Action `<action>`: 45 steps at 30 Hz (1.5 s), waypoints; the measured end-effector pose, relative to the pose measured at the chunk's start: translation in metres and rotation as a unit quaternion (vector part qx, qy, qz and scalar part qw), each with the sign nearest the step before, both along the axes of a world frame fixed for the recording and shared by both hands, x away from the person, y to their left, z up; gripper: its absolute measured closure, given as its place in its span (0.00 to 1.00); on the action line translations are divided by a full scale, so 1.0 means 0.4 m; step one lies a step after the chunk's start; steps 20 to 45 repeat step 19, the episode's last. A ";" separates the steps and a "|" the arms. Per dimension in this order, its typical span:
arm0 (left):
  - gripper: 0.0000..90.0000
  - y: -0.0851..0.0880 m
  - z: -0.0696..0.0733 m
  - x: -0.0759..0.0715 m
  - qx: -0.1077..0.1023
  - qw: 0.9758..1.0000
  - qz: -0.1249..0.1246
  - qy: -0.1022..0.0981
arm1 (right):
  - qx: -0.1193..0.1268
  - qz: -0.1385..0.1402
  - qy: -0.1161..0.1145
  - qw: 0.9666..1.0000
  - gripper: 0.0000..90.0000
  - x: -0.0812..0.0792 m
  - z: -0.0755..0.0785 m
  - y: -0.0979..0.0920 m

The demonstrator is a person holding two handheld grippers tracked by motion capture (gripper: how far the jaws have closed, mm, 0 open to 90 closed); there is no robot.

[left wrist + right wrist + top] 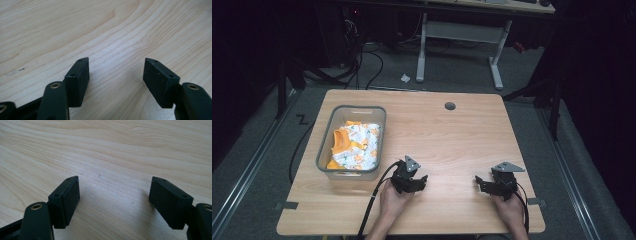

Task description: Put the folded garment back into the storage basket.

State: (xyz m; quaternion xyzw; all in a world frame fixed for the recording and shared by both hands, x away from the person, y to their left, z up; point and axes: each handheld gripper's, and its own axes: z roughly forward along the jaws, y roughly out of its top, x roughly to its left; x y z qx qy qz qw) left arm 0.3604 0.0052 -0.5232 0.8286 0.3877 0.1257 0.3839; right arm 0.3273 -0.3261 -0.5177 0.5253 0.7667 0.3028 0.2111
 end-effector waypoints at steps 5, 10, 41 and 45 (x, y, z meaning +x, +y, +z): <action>0.41 -0.012 -0.001 -0.009 0.020 1.000 0.000 -0.014 | 0.000 0.000 0.000 1.000 0.28 0.000 0.000 0.000; 0.38 -0.015 -0.001 -0.013 0.021 1.000 0.007 -0.012 | 0.000 0.000 0.000 1.000 0.28 0.000 0.000 0.000; 0.37 -0.014 -0.002 -0.013 0.021 1.000 0.010 -0.011 | 0.000 0.000 0.000 1.000 0.28 0.000 0.000 0.000; 0.37 -0.014 -0.002 -0.013 0.021 1.000 0.010 -0.011 | 0.000 0.000 0.000 1.000 0.28 0.000 0.000 0.000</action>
